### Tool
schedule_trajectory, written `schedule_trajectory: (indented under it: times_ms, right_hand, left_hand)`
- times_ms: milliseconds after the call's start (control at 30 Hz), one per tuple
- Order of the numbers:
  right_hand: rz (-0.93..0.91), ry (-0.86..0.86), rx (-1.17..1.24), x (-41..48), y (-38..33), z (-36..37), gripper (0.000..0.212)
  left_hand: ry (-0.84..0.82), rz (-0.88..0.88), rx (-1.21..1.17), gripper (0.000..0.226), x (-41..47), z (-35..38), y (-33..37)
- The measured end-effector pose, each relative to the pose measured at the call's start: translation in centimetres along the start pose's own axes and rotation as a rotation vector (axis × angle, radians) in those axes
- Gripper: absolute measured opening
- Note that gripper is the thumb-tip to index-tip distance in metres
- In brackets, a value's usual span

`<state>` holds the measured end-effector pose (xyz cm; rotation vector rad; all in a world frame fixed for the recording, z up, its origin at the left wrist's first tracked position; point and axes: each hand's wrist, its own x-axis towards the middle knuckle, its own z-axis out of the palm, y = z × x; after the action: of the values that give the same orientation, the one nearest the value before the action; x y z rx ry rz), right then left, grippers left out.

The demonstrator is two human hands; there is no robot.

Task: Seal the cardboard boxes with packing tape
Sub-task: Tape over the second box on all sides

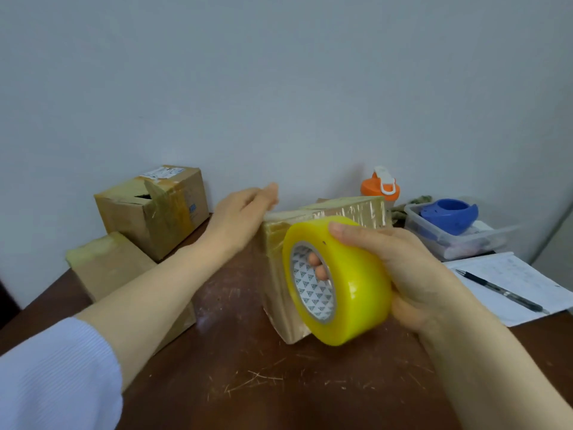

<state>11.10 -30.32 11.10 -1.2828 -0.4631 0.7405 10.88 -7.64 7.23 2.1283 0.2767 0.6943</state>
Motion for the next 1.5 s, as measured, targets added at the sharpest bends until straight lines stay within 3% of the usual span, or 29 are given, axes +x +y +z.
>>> schedule_trajectory:
  times_ms: [100,200,367,767,933,1133,1267,1333,1400,1500]
  right_hand:
    - [-0.02,-0.008,0.0,1.8,-0.4,1.0,0.026]
    - [-0.049,-0.015,0.002,2.6,-0.4,1.3,0.033]
    - [-0.077,-0.114,-0.029,1.9,-0.2,1.0,0.027]
    - [-0.023,0.004,-0.065,3.7,-3.0,3.2,0.026]
    - [-0.031,0.02,-0.258,2.5,-3.6,2.6,0.02]
    - [-0.009,0.106,-0.249,-0.1,-2.7,1.8,0.031]
    - [-0.097,0.177,-0.302,-0.9,-1.5,1.9,0.033]
    - [-0.113,0.21,-0.303,-1.4,-0.7,1.6,0.046]
    - [-0.081,0.148,-0.244,-1.9,0.4,1.5,0.036]
    - [-0.114,0.12,-0.351,-2.6,2.5,1.3,0.012]
  left_hand:
    - [-0.177,0.118,-0.118,0.031,-1.8,0.1,-0.7]
    - [-0.038,0.168,-0.06,0.017,-1.6,0.2,-1.6]
    - [0.048,0.198,-0.036,0.024,-1.3,1.6,-1.1]
    - [0.043,-0.165,0.022,0.044,0.8,1.8,-3.9]
    - [0.013,-0.206,0.088,0.043,1.5,2.0,-5.1]
    - [-0.013,-0.21,0.095,0.04,1.8,2.6,-4.9]
    - [-0.039,-0.197,0.072,0.039,1.9,2.8,-4.1]
    - [-0.051,-0.238,0.097,0.037,1.7,2.9,-4.5]
    - [-0.047,-0.292,0.095,0.038,1.4,2.9,-5.3]
    - [-0.043,-0.333,0.061,0.038,1.2,2.8,-5.7]
